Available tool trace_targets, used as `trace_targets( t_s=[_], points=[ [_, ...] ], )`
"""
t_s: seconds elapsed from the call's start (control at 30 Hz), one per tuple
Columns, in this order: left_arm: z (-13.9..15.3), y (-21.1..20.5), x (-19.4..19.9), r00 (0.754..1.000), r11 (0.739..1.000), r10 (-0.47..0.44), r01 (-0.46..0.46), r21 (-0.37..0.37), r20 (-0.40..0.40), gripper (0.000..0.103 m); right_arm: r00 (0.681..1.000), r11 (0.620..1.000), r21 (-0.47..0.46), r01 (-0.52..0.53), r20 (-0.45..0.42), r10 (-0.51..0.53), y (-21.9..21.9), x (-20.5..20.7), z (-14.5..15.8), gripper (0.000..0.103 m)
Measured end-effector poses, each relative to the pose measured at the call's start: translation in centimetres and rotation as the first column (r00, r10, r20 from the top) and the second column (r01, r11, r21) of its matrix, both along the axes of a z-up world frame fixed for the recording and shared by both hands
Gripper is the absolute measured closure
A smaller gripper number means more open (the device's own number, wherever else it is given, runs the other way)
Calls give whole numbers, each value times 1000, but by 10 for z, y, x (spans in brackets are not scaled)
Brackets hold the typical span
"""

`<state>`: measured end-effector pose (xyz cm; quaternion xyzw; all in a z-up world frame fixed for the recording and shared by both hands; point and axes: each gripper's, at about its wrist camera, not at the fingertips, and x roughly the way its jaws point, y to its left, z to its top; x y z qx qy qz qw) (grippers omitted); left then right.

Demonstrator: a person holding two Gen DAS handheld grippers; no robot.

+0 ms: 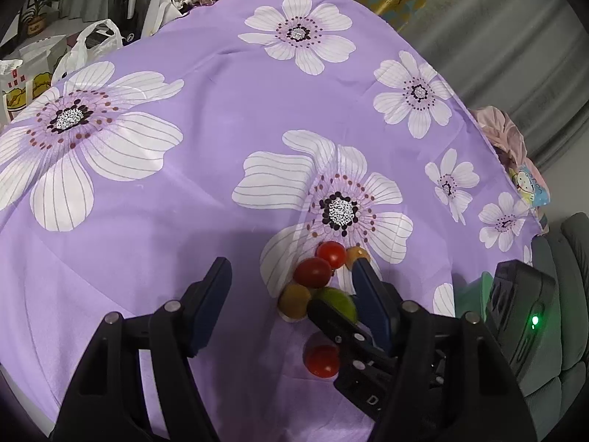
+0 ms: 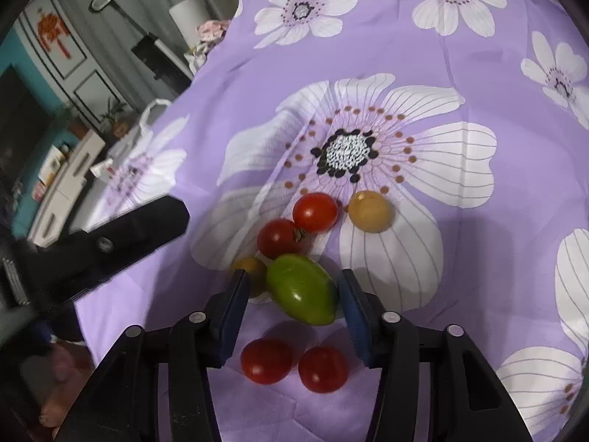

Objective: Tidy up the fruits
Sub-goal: 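Move the right tool back to the fruit pile toward the green lime, then close the right tool's fingers around the green lime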

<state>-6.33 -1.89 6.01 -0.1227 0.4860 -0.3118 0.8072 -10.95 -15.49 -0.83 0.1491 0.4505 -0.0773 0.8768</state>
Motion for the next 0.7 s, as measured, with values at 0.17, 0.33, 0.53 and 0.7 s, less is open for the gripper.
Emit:
trace_targets(
  t_s=[0.17,0.33,0.53,0.7],
  points=[
    [0,-3,-3,1000,1000,-13,13,1,5,36,1000,999,-25,22,-2,-22,1,-8,2,63],
    [0,-7,-7,999,999,-36,36,-6,17,36,996,996,7,92,-11,-92,-15,-22,9,63],
    [1,-20,-19,994,995,-103,103,-9,43,41,969,964,110,241,-83,-232,-53,-53,9,63],
    [-4,-38,-35,982,984,-179,178,8,56,46,949,926,217,309,-140,-284,-77,-69,1,63]
  ],
)
